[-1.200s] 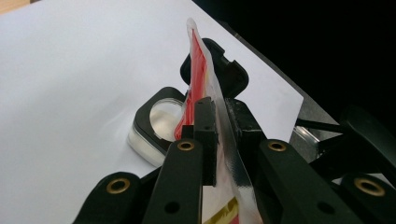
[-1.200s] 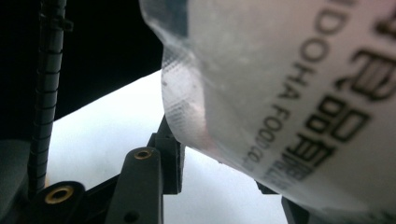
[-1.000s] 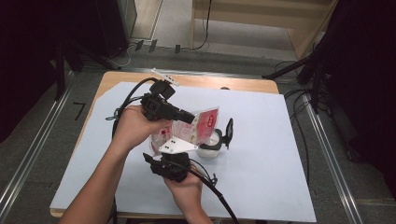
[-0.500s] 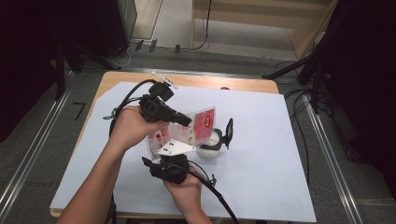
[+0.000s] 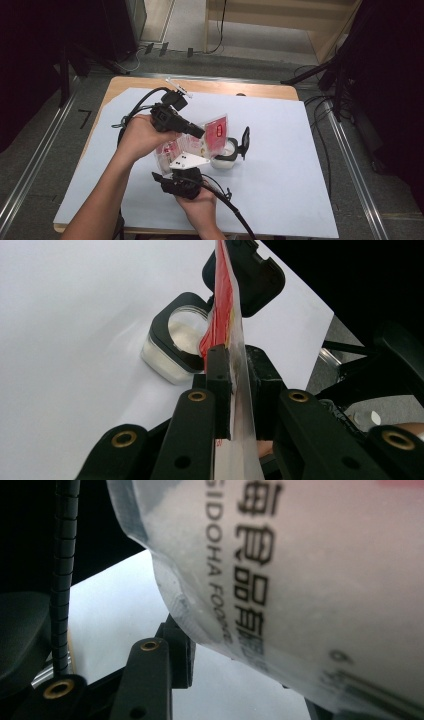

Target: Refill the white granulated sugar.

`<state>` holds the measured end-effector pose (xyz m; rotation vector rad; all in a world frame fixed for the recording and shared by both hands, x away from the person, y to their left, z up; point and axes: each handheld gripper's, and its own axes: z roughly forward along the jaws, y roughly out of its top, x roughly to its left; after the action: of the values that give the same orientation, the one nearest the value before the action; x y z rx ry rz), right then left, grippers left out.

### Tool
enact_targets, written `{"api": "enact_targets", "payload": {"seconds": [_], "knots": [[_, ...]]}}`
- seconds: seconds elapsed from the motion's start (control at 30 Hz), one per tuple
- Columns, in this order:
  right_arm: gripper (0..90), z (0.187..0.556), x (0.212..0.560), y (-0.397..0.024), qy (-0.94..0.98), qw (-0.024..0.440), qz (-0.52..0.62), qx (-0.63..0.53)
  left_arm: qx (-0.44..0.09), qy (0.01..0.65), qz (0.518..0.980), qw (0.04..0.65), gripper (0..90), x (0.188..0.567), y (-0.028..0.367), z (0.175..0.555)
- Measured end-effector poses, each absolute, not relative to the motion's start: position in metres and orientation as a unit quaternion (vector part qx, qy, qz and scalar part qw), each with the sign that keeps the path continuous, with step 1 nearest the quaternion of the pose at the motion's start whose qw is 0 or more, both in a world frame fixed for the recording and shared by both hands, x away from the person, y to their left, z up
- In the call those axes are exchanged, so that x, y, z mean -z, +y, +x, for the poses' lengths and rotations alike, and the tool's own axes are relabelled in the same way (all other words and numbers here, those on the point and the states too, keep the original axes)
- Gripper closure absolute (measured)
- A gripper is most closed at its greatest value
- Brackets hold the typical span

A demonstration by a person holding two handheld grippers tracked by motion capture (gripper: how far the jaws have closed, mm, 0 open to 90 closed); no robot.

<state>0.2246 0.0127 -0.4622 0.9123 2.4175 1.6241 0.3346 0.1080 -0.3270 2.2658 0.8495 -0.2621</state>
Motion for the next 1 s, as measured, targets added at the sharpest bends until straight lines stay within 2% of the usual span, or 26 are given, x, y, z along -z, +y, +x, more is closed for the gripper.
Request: {"api": "enact_targets", "payload": {"seconds": [1.0], "knots": [[58.6,0.225,0.477,0.014,0.808,0.047,0.288,-0.511,0.111,0.292,0.891,0.331,82.6,0.340,0.099,0.340]]}}
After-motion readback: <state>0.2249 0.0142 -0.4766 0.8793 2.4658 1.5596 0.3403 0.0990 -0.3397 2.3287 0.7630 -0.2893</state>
